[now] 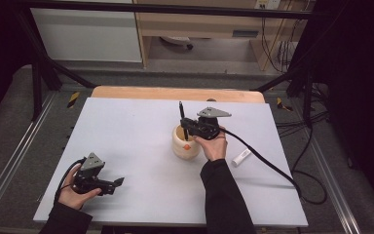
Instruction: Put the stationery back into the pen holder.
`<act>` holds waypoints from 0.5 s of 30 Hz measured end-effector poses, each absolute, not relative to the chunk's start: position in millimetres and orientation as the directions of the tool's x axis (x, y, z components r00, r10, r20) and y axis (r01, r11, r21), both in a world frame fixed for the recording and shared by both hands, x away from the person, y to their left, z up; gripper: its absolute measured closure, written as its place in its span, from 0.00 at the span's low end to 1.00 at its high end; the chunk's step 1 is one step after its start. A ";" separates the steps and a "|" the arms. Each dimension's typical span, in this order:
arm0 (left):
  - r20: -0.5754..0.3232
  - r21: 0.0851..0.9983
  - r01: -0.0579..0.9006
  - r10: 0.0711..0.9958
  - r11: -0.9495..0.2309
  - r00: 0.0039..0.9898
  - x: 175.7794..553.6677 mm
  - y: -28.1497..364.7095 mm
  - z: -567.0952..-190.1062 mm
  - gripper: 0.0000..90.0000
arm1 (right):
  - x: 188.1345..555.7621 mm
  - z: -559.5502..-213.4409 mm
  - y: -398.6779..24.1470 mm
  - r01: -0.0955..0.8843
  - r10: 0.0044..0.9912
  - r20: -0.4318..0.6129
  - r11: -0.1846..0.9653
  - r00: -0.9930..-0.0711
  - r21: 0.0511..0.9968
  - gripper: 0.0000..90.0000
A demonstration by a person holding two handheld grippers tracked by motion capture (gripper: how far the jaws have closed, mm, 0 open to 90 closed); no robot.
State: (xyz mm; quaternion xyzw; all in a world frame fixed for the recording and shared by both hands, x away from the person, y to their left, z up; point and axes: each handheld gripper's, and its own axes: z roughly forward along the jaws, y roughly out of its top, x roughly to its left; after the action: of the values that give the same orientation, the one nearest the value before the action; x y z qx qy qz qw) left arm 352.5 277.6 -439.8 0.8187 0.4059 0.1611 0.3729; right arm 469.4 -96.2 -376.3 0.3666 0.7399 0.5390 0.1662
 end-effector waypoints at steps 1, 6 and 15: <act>-0.039 0.741 0.545 0.785 -0.393 0.619 352.5 277.4 -440.0 0.03 | 469.0 -378.4 -96.4 0.369 0.723 0.158 0.143 -0.672 0.918 0.89; -0.037 0.740 0.544 0.784 -0.395 0.620 352.5 277.1 -440.5 0.03 | 467.9 -387.3 -97.6 0.385 0.719 0.179 0.133 -0.672 0.913 0.89; -0.036 0.737 0.546 0.783 -0.399 0.621 352.8 277.9 -440.5 0.03 | 464.1 -397.9 -98.9 0.410 0.720 0.185 0.149 -0.669 0.900 0.89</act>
State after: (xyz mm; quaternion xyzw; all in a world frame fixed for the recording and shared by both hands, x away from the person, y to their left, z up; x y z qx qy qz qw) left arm 352.8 277.9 -440.5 0.8208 0.4047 0.1605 0.3699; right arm 464.1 -98.9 -397.9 0.3799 0.7438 0.5301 0.1461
